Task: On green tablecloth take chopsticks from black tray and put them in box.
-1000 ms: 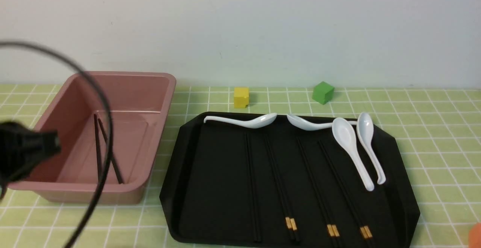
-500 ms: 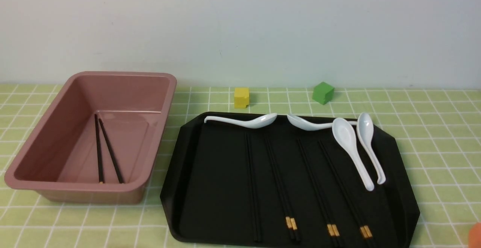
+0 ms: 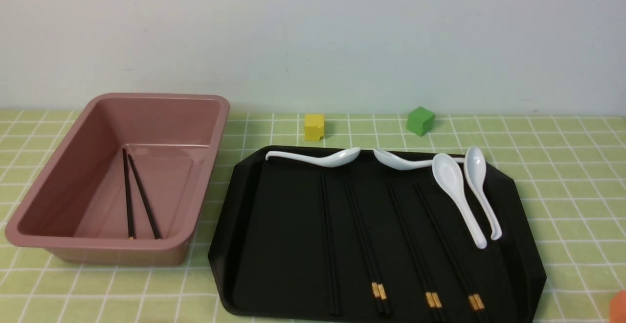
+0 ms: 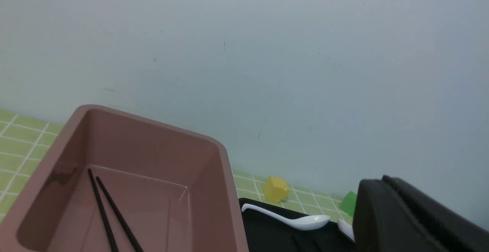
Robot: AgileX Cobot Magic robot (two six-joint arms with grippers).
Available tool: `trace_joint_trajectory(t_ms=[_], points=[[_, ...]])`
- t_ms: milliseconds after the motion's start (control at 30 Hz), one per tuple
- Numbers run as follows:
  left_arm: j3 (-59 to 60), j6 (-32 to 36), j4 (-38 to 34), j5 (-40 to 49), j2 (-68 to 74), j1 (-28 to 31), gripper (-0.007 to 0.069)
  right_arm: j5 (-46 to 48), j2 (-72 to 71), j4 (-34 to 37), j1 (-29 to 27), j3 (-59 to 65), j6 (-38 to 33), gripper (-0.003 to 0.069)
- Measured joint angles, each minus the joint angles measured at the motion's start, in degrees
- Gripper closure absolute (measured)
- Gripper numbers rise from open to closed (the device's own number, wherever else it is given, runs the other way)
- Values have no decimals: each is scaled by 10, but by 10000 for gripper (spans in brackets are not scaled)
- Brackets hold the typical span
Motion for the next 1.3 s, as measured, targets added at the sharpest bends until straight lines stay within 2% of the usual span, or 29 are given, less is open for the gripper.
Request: trace_joint_trajectory(t_ms=[167, 367, 533, 700, 1300], points=[[9, 1, -1, 8, -7, 0, 636, 0, 0, 0, 0, 0, 0, 419], [91, 1, 7, 31, -55, 0, 634, 0, 0, 0, 0, 0, 0, 419], [159, 1, 94, 65, -56, 0, 629, 0, 0, 0, 0, 0, 0, 419], [164, 2, 167, 121, -56, 0, 622, 0, 0, 0, 0, 0, 0, 419], [164, 2, 175, 122, -56, 1, 605, 0, 0, 0, 0, 0, 0, 419]])
